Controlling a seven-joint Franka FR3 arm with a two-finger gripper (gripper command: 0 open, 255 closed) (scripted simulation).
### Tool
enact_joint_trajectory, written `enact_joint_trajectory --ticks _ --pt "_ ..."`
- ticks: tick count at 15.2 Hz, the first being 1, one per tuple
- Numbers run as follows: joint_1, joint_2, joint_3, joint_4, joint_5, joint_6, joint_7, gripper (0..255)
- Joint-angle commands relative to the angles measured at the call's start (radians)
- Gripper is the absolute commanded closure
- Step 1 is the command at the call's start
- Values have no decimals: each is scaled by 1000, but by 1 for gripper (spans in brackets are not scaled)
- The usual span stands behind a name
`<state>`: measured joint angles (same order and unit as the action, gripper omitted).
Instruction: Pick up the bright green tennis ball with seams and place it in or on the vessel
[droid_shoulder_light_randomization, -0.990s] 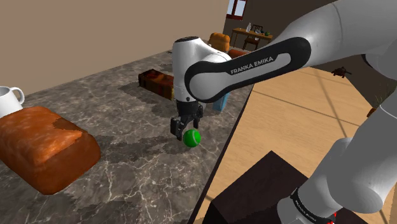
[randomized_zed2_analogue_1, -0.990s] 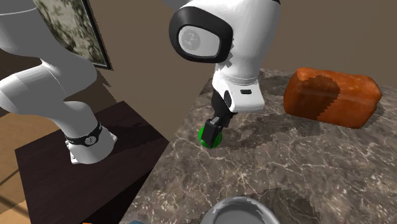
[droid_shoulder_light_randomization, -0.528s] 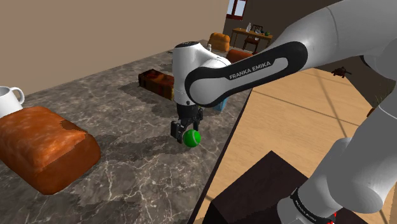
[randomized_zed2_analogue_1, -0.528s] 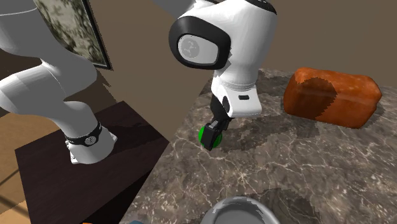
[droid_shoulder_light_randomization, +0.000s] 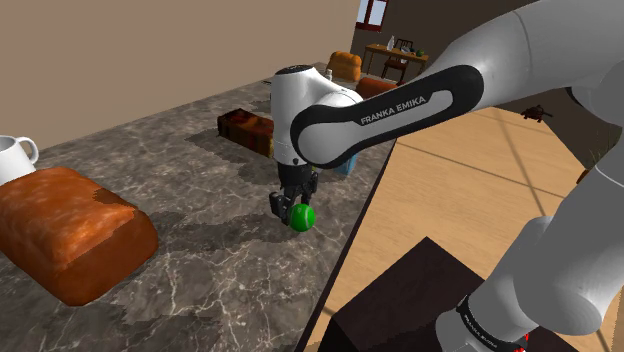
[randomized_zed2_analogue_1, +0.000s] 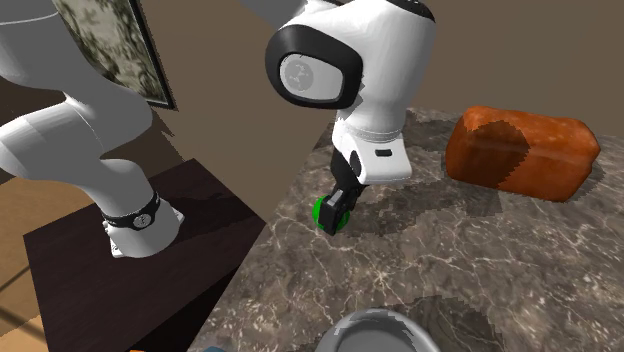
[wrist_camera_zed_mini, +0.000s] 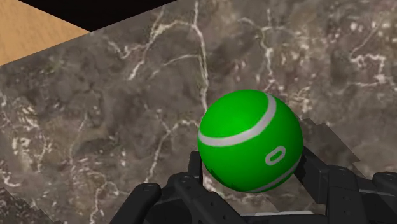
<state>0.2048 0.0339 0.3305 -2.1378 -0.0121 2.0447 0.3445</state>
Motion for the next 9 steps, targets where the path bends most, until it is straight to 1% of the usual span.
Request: enact_joint_trajectory --ticks 1,4,9 --pt "0 1 0 0 0 0 0 255" --pt "0 0 0 -1 0 0 0 255" --pt "-1 -30 0 36 11 -65 -8 255"
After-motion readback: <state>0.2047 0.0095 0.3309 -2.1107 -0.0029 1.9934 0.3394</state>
